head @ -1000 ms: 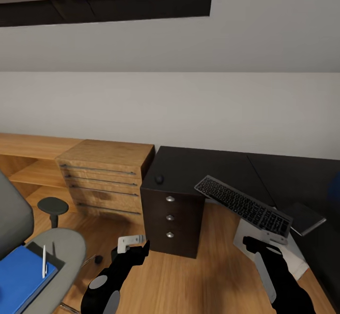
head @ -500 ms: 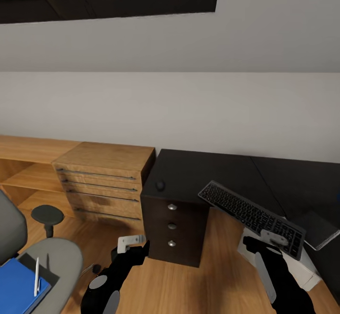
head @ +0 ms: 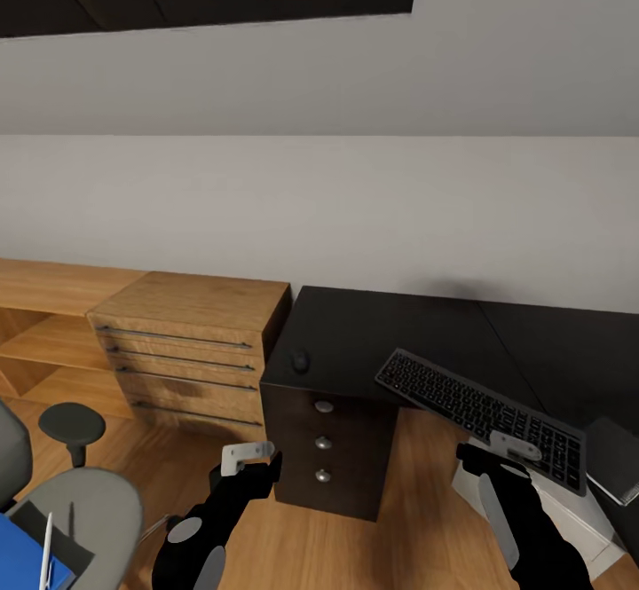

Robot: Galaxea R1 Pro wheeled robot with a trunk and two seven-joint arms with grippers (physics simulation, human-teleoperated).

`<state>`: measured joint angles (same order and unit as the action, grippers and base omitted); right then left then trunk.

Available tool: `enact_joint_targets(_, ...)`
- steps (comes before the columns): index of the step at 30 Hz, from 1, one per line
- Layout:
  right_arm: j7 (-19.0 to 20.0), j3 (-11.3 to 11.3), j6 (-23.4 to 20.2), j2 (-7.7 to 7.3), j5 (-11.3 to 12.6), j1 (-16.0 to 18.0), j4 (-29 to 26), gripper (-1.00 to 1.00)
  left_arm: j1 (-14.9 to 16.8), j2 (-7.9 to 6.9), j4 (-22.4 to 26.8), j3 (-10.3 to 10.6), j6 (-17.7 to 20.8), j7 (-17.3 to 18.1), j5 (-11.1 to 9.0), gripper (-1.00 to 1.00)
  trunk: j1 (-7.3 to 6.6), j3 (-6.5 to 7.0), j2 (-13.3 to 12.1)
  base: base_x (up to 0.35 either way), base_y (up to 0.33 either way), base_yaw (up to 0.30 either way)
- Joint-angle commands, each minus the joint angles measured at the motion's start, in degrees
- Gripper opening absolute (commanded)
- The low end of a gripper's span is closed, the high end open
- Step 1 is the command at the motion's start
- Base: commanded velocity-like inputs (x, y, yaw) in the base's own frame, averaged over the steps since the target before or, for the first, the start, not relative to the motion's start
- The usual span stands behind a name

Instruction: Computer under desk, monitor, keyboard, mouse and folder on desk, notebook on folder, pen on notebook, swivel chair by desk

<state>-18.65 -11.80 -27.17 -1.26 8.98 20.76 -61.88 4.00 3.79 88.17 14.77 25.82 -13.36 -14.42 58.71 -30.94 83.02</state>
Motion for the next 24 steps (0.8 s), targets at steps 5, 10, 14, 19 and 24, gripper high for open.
enact_joint_targets(5,-0.42,0.06,-0.16,-0.04,0.6,0.02,-0.08,1.0,0.04,-0.01,0.07,0.08,0.2,-0.43,-0.61,1.0,0.0,-0.06,0.03,0.014,0.0,0.0)
enact_joint_targets(10,-0.42,0.04,-0.14,-0.04,0.6,0.03,-0.08,1.0,0.04,-0.01,0.07,0.26,0.2,-0.37,-0.61,1.0,0.0,-0.06,0.03,0.155,0.0,0.0)
enact_joint_targets(14,-0.42,0.06,-0.1,0.0,0.6,0.02,-0.08,1.0,0.04,-0.01,0.07,0.48,0.2,-0.3,-0.61,1.0,0.0,-0.06,0.03,0.127,0.0,0.0)
enact_joint_targets(19,-0.42,0.1,-0.08,0.01,0.52,0.0,-0.08,1.0,0.04,-0.01,-0.04,0.52,0.2,-0.27,-0.61,1.0,0.0,-0.06,0.03,0.022,0.0,0.0)
enact_joint_targets(24,-0.42,0.11,-0.1,-0.01,0.51,0.03,-0.08,1.0,0.04,-0.01,-0.45,0.58,0.18,-0.25,-0.61,1.0,0.0,-0.06,0.03,0.016,0.0,0.0)
